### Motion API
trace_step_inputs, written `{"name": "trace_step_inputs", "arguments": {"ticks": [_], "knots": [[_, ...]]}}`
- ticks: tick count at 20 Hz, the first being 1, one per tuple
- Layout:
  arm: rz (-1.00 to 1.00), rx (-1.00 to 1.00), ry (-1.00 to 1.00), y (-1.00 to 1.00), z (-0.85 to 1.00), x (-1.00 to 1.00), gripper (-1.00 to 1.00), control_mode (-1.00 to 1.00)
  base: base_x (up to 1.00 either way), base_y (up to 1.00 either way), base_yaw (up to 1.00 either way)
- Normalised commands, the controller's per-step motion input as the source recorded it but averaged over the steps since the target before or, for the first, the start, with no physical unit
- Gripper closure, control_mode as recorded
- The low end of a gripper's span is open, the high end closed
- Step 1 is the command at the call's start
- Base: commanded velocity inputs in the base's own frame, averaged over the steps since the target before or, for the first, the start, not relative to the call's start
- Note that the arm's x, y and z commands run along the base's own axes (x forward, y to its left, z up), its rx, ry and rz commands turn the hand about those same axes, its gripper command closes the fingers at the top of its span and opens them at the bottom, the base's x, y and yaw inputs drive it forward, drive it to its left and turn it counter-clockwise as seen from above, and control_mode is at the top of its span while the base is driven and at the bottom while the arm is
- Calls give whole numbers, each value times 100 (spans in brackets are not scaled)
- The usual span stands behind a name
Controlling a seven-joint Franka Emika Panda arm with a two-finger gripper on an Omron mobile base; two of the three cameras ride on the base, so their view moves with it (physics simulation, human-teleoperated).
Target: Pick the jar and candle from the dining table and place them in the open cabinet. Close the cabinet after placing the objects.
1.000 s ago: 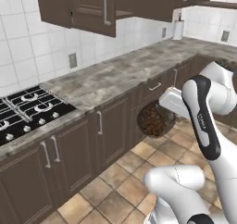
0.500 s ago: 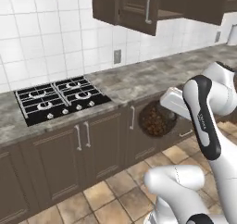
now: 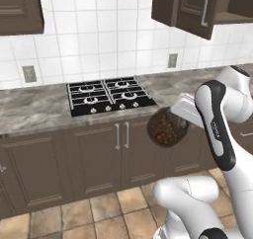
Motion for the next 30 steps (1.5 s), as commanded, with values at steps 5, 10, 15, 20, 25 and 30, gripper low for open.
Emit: {"name": "trace_step_inputs", "arguments": {"ticks": [5,10,15,20,25,30], "knots": [[0,0,0,0,0,0,100,100,22,-34,23],[0,0,0,0,0,0,100,100,23,-41,15],[0,0,0,0,0,0,100,100,21,-43,15],[0,0,0,0,0,0,100,100,15,-47,11],[0,0,0,0,0,0,100,100,13,-49,7],[0,0,0,0,0,0,100,100,11,-49,8]]}}
